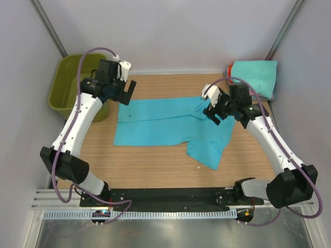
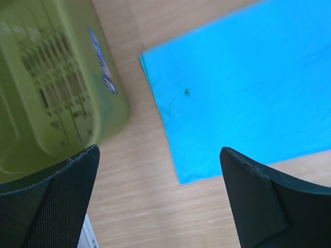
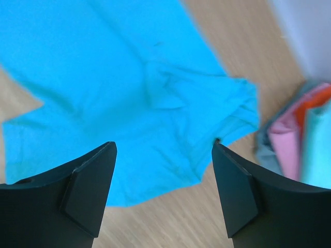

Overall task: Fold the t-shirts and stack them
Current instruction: Fold the tshirt

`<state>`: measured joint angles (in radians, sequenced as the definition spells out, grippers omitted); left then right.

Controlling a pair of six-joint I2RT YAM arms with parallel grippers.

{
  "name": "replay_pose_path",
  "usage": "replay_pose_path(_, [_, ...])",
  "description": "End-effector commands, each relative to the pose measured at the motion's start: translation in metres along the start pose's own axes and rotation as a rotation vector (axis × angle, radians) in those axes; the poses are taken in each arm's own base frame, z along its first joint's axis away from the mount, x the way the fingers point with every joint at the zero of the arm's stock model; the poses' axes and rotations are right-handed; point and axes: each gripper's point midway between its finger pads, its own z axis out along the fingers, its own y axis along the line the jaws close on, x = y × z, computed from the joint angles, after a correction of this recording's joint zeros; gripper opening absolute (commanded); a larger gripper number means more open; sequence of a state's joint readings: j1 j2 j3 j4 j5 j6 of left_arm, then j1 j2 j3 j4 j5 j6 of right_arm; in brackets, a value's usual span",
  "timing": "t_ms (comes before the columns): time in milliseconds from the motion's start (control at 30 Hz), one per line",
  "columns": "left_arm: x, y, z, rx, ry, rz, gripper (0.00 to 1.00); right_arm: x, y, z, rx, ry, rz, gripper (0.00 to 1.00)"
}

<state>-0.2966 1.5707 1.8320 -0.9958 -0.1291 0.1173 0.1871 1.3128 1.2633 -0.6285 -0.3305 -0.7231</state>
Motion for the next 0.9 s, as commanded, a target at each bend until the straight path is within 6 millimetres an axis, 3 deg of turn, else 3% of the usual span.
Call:
replay_pose_path(0, [0.082,-0.020,0.053,0.018,0.240,0.108,0.98,0.063,0.073,0.015,-0.207,0.115,-0.146,0.80])
replay_pose_path(33, [0.089,-0.019,0.052,0.012,0.242,0.118,0.94,0.066,0.079,0.015,-0.203,0.099,-0.191,0.79])
replay_pose_path(67, [0.111,-0.023,0.061,0.020,0.272,0.139,0.93,0.081,0.095,0.010,-0.216,0.096,-0.259,0.79])
replay_pose_path(133, [0.125,-0.025,0.061,0.023,0.271,0.148,0.92,0.086,0.114,0.014,-0.225,0.068,-0.349,0.78])
replay_pose_path(167, [0.145,-0.027,0.066,0.025,0.314,0.161,0.91,0.104,0.129,0.015,-0.253,0.090,-0.368,0.78])
replay_pose_path(300, [0.175,-0.028,0.074,0.005,0.374,0.169,0.88,0.126,0.164,0.010,-0.360,0.111,-0.466,0.73])
replay_pose_path(500, [0.185,-0.028,0.073,-0.010,0.400,0.134,0.84,0.143,0.188,0.005,-0.438,0.134,-0.504,0.71])
replay_pose_path(633, [0.181,-0.020,0.070,-0.043,0.397,0.134,0.84,0.167,0.201,0.000,-0.515,0.212,-0.520,0.70])
replay_pose_path(867, [0.178,-0.009,0.069,-0.070,0.400,0.121,0.84,0.182,0.207,-0.002,-0.557,0.255,-0.522,0.69])
